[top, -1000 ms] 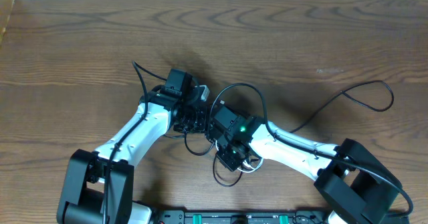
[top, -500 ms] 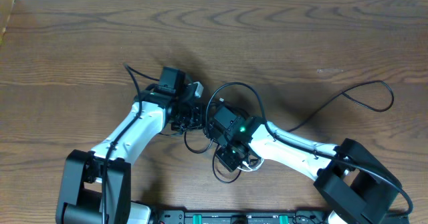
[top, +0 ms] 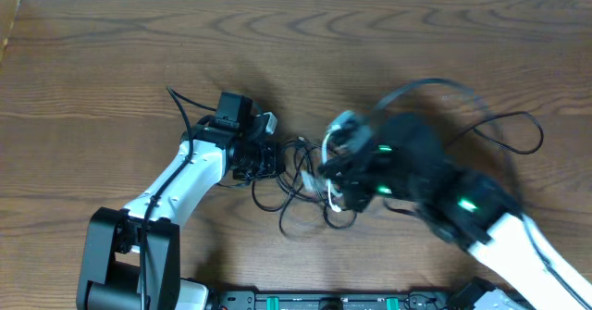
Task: Untangle cables
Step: 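Pull the grasped cable far rightward with the right gripper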
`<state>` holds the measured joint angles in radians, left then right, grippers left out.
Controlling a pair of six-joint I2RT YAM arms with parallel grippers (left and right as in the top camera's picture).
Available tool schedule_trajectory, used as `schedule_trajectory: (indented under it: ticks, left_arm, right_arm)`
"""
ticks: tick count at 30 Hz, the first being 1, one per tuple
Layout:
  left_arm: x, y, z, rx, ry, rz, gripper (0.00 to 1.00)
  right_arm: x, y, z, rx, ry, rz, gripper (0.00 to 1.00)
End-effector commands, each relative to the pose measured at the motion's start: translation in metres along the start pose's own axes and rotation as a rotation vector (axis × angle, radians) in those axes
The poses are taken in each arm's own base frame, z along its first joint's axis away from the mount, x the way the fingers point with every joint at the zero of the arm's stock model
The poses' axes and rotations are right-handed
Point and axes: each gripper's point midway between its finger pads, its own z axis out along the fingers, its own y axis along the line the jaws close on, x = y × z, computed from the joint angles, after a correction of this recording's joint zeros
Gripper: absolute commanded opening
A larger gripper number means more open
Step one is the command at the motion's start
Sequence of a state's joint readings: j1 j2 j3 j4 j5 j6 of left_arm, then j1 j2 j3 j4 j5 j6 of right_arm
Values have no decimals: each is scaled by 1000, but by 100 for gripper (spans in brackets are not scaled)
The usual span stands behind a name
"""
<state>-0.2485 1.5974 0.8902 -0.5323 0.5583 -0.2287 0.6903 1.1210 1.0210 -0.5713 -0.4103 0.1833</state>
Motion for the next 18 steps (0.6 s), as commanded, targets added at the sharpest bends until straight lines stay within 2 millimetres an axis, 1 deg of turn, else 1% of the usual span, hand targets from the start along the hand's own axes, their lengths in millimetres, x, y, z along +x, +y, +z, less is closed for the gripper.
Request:
schedule_trajectory:
  ticks: [1, 3, 6, 7, 10, 12, 15, 16, 18]
  left_arm:
    - [-4, 9, -2, -51, -23, 22, 8]
    - [-5, 14, -2, -81, -32, 22, 8]
    - [-7, 24, -3, -139, -45, 18, 8]
    - [-6, 25, -3, -144, -43, 17, 8]
    - [-5, 26, -3, -145, -39, 15, 8]
    - [-5, 26, -3, -145, -39, 15, 8]
    - [-6, 26, -4, -148, -41, 15, 8]
    - [-6, 26, -4, -148, -41, 16, 8]
    - [-6, 26, -4, -148, -41, 15, 8]
  right_arm:
    - [-35, 5, -47, 11, -190, -9, 1]
    - [-51, -1, -71, 67, -297, -7, 1]
    - [-72, -19, -106, 201, -449, 19, 1]
    - [-77, -28, -119, 264, -495, 28, 1]
    - [-82, -55, -146, 435, -580, 72, 1]
    - [-83, -71, -155, 517, -601, 98, 1]
    - [-82, -97, -159, 592, -596, 156, 1]
    - [-83, -118, -166, 652, -579, 208, 1]
    - [-87, -143, -178, 729, -555, 265, 1]
